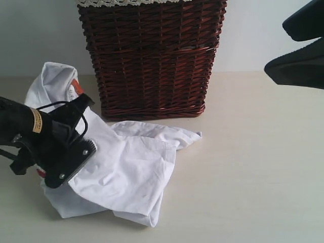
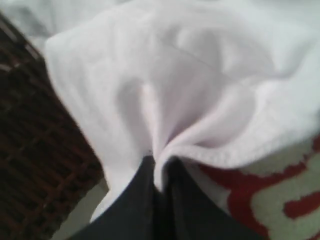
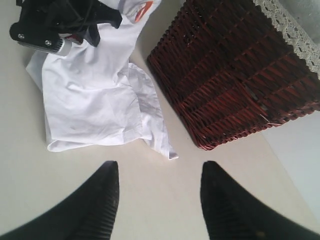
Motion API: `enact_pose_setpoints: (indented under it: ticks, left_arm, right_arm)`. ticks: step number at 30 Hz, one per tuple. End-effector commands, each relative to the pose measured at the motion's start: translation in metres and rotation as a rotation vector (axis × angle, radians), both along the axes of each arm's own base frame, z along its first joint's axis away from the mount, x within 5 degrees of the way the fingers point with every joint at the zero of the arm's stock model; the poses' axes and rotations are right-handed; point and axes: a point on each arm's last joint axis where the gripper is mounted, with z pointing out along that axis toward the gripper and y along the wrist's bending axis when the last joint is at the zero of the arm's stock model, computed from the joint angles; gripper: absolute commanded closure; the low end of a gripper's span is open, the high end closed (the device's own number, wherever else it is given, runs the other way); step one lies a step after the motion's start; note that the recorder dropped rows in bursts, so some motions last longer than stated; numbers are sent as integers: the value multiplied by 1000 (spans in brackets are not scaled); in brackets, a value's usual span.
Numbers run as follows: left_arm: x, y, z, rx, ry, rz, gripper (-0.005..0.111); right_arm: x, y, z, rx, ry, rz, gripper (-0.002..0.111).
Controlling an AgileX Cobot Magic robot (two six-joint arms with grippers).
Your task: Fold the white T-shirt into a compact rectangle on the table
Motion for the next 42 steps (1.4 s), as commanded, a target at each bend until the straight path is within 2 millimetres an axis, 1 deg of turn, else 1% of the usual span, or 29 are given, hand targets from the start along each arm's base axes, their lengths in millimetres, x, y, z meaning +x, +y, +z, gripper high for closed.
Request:
enact_pose_setpoints:
  ticks: [1, 3, 7, 11, 13, 16, 21, 23, 27, 29, 31, 32, 33, 34, 35, 36, 37, 39, 40, 42]
  left_arm:
    - [-1, -5, 30, -357, -39, 232, 107]
    - [-7, -2, 48, -488, -44, 323, 107]
    - [-21, 7, 87, -681, -80, 420, 107]
    - [-42, 21, 137, -865, -129, 498, 107]
    - [-52, 29, 157, -922, -155, 518, 107]
    - [-69, 41, 190, -1087, -152, 602, 107]
    - [-104, 64, 249, -1528, -59, 757, 107]
    - [-117, 71, 269, -1667, -25, 763, 107]
    - [-134, 76, 301, -1928, 147, 775, 107]
    - [-139, 79, 311, -2002, 236, 825, 107]
    - [-133, 81, 312, -1960, 199, 914, 107]
    - [-126, 83, 309, -1929, 167, 997, 107]
    - [-104, 90, 290, -1805, 64, 1253, 107]
    - [-95, 92, 281, -1724, 19, 1338, 107]
    - [-71, 96, 257, -1522, -36, 1498, 107]
    - [-61, 99, 248, -1454, -54, 1554, 107]
    - [-39, 107, 230, -1373, -50, 1674, 107]
    - [-20, 114, 216, -1326, -4, 1711, 107]
    - [-18, 115, 216, -1348, 17, 1710, 107]
    - [-13, 114, 228, -1505, 109, 1658, 107]
  right_arm:
    - [0, 1, 0, 5, -12, 8, 60]
    - [0, 1, 0, 5, -12, 8, 60]
    - [0, 0, 0, 2, -10, 7, 60]
    - [0, 0, -1, 1, -8, 6, 60]
    - [0, 0, -1, 2, -7, 5, 60]
    - [0, 0, -1, 3, -6, 6, 60]
    - [0, 0, -1, 3, -6, 6, 60]
    - [0, 0, -1, 3, -6, 6, 60]
    - [0, 0, -1, 3, -6, 6, 60]
    - [0, 1, -1, 4, -4, 6, 60]
    - [0, 1, -1, 4, -4, 6, 60]
    - [0, 0, -1, 2, -3, 6, 60]
    - [0, 0, -1, 2, -3, 6, 60]
    - [0, 0, -1, 1, -2, 5, 60]
    - [0, 0, -1, 1, -2, 5, 60]
    - [0, 0, -1, 0, -1, 5, 60]
    - [-1, 0, -2, -8, 5, 2, 60]
    - [-1, -1, -2, -13, 10, 1, 60]
    - [-1, -1, -2, -13, 10, 1, 60]
    - [-3, 2, -2, 27, 38, 10, 60]
